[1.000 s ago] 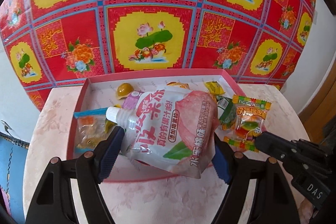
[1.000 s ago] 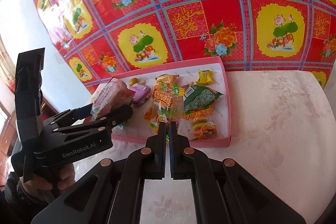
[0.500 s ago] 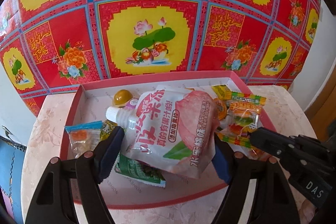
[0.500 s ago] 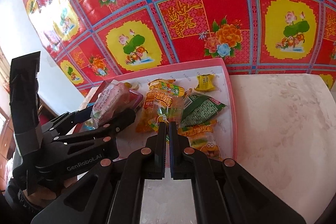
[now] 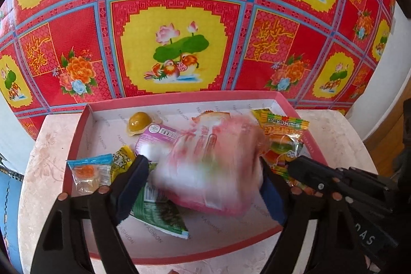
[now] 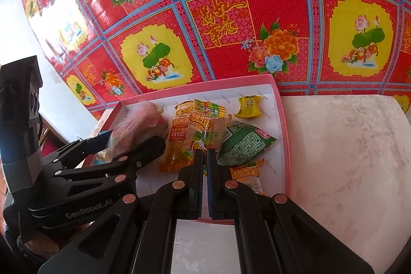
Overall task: Organize snacks
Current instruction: 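Open both tools to release the pouch and candy packet in the tray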
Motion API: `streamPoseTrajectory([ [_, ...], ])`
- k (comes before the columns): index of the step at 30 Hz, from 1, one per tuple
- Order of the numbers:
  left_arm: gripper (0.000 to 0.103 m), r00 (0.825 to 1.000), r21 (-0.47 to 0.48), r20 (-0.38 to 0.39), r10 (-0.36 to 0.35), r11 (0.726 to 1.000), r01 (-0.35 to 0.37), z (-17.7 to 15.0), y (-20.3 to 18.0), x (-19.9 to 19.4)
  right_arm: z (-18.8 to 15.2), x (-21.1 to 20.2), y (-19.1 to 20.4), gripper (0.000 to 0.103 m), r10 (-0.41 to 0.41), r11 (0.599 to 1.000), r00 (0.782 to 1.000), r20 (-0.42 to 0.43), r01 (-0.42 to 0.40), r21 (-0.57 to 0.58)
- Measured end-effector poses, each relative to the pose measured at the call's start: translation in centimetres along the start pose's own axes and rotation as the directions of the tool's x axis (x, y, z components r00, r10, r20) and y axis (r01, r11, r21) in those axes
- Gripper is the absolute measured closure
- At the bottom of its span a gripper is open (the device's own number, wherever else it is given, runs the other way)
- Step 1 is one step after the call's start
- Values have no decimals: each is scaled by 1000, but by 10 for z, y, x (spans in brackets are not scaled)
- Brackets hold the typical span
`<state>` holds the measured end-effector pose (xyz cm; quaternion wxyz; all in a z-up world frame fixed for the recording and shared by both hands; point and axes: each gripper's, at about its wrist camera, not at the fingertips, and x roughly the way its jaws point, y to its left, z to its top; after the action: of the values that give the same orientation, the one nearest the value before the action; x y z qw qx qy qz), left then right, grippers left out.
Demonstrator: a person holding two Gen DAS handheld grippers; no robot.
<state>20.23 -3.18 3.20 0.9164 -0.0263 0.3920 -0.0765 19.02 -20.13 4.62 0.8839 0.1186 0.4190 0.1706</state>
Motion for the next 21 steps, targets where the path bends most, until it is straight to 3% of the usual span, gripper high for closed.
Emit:
streamPoseTrajectory([
  [10,12,999,0,37,30,1000,-30,-4,1,-19,1,-3,-2,98,4,1000,1000,11,-4,9],
  [14,12,999,-23,31,27,999,-26,-7,6,-26,0,-13,-1,80,15,1000,999,28,-15,10],
  [21,12,999,-55,31,44,998,-42,-16,12,-43,-8,-32,5,61,5,1000,999,45,-6,7],
])
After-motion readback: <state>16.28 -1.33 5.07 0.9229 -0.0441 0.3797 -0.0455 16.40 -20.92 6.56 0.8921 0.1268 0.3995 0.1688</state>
